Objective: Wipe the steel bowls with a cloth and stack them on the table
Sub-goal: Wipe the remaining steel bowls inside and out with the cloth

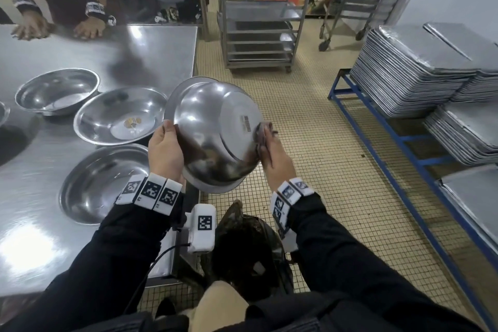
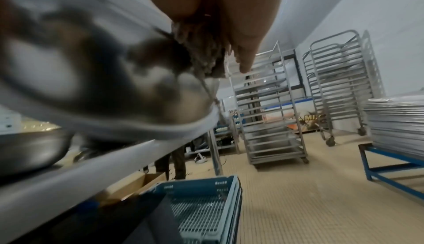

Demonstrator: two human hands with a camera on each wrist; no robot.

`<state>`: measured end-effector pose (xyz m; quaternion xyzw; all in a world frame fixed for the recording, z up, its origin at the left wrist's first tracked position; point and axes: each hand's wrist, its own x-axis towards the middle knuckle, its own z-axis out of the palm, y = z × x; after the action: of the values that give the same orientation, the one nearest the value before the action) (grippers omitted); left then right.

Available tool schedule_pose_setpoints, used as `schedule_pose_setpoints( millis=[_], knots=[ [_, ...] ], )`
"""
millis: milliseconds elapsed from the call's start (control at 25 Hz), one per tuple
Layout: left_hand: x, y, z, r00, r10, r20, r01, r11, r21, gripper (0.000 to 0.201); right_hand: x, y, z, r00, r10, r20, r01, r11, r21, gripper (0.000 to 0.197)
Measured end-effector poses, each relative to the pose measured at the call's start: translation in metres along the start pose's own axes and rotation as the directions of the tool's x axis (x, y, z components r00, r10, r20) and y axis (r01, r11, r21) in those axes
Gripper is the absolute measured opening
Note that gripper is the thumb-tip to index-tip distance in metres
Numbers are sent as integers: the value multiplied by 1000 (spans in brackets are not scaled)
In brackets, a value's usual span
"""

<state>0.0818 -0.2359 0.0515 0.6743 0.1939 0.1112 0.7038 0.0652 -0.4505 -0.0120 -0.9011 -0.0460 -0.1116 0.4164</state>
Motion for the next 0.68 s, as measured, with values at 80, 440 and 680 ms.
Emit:
schedule_pose_setpoints(
  millis=[80, 440, 680],
  knots=[
    [3, -1, 1, 1000, -12, -25, 12, 1000, 2, 38, -20, -7, 11, 999, -23, 24, 23, 1000, -13, 53],
    [-10, 6, 10, 999, 13, 36, -13, 1000, 4, 31, 32, -72, 8, 960, -254, -121, 244, 966, -91, 54],
    [-3, 3, 6, 1000, 19, 6, -19, 1000, -9, 29, 37, -23, -15, 978, 168, -119, -149, 976, 157, 42]
  ],
)
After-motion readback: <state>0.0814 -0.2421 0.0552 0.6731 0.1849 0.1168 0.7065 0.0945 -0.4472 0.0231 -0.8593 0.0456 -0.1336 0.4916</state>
